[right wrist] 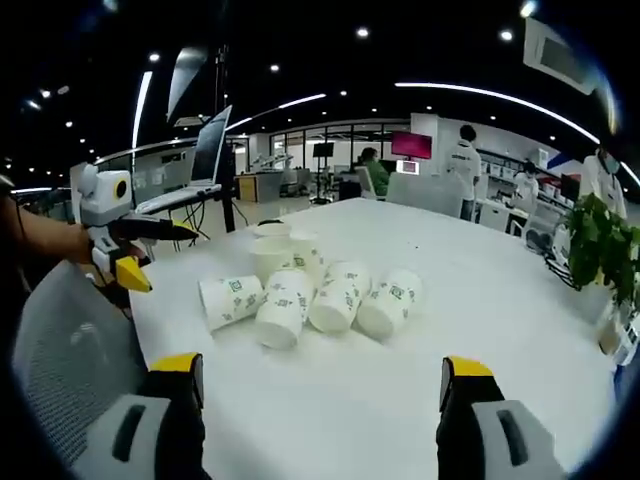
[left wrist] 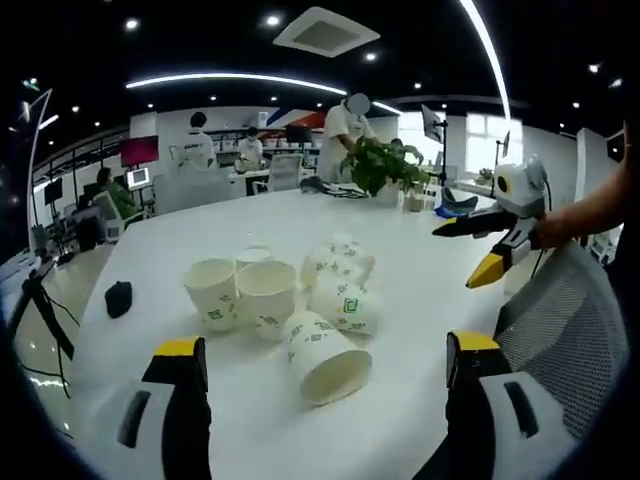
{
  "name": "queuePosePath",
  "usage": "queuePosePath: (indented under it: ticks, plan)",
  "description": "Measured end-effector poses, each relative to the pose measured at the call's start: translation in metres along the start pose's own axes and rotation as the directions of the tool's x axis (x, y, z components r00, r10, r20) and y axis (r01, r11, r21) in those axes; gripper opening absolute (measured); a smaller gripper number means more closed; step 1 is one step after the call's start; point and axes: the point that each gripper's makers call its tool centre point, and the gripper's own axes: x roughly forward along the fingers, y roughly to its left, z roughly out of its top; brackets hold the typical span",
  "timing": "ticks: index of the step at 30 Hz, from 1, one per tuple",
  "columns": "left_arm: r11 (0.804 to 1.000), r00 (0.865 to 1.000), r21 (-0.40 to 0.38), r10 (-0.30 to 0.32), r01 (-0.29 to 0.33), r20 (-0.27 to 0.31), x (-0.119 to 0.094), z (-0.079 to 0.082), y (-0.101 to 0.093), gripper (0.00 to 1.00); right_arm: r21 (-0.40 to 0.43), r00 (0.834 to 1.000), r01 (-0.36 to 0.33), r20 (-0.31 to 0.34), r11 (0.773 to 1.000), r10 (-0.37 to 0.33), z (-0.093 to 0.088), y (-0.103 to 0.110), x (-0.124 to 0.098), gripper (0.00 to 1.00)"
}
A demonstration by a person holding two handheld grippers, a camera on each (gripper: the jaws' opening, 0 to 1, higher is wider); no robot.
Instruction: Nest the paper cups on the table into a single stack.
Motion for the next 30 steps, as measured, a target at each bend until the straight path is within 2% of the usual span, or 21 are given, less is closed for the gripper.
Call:
queuePosePath:
  ticks: [18,26,30]
  plan:
    - [1.0,1.0,0.01,0.001,-0.001,-0.002,-0.0002,-0.0012,0.0009,0.99,-0.001,1.0,0.006,0.007,1.0,-0.006,0.0018,-0.0012,-0.0005,1.0]
    - [0.999,1.0,0.032,-0.001,0.002,-0.012,-0.0001,-0.0035,0.0012,0.95,0.0,1.0,0.012,0.011,1.0,-0.012,0.0036,-0.0017,-0.0015,1.0]
    - [0.999,1.0,0.032,-0.001,0.001,-0.009,-0.0008,-0.0017,-0.0007,0.98,0.0,1.0,0.012,0.012,1.0,-0.012,0.0032,-0.0026,-0.0014,1.0]
